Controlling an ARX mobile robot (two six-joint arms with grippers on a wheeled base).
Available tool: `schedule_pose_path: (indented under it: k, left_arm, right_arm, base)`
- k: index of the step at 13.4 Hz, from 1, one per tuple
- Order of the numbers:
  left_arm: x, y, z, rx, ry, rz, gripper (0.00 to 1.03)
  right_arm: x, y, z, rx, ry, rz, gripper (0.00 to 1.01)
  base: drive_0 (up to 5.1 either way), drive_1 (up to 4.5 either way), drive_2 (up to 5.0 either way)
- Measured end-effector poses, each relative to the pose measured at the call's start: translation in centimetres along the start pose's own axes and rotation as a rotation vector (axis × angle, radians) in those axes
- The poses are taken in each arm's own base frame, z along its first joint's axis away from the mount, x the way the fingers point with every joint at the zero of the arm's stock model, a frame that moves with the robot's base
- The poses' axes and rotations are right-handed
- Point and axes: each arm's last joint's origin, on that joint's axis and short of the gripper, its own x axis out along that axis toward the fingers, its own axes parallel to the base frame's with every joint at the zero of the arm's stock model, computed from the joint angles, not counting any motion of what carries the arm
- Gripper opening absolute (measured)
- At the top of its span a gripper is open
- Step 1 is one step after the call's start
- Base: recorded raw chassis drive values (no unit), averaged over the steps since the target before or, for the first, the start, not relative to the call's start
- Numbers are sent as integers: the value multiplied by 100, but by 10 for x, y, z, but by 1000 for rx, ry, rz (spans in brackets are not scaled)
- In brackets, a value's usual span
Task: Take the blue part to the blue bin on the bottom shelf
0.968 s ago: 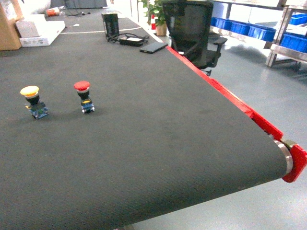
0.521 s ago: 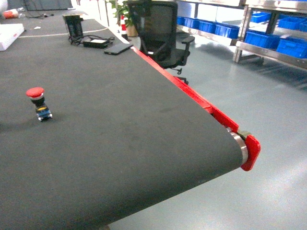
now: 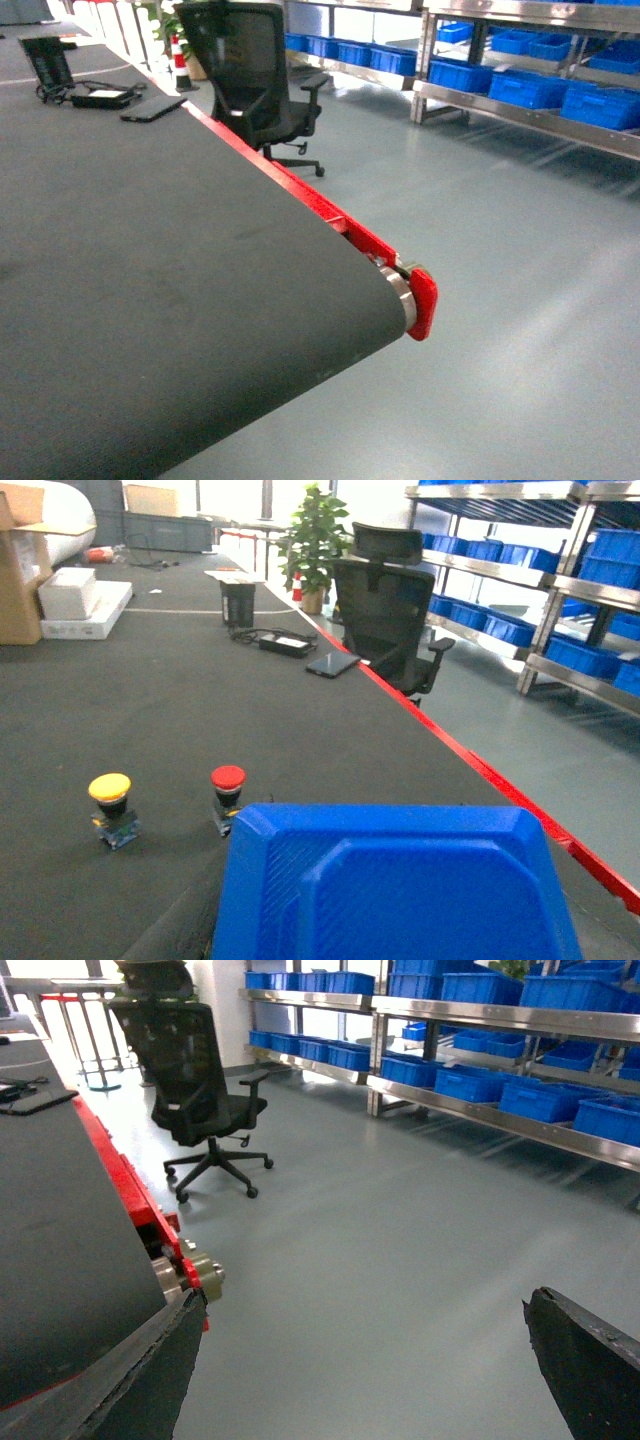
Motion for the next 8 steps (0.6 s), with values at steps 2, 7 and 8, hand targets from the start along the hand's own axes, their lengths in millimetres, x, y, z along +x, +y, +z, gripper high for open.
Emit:
schedule_pose_path:
  k: [2, 7, 8]
  left_arm:
    - [0, 0, 0, 0, 0, 0, 44]
    - [0, 0, 0, 0, 0, 0, 43]
    - [0, 0, 0, 0, 0, 0, 43]
  right_arm:
    - [0, 0, 0, 0, 0, 0, 98]
    - [0, 0, 0, 0, 0, 0, 98]
    - [0, 0, 0, 0, 0, 0, 98]
  base:
    - [-144, -144, -144]
    - [-156, -156, -156]
    - [-153, -153, -153]
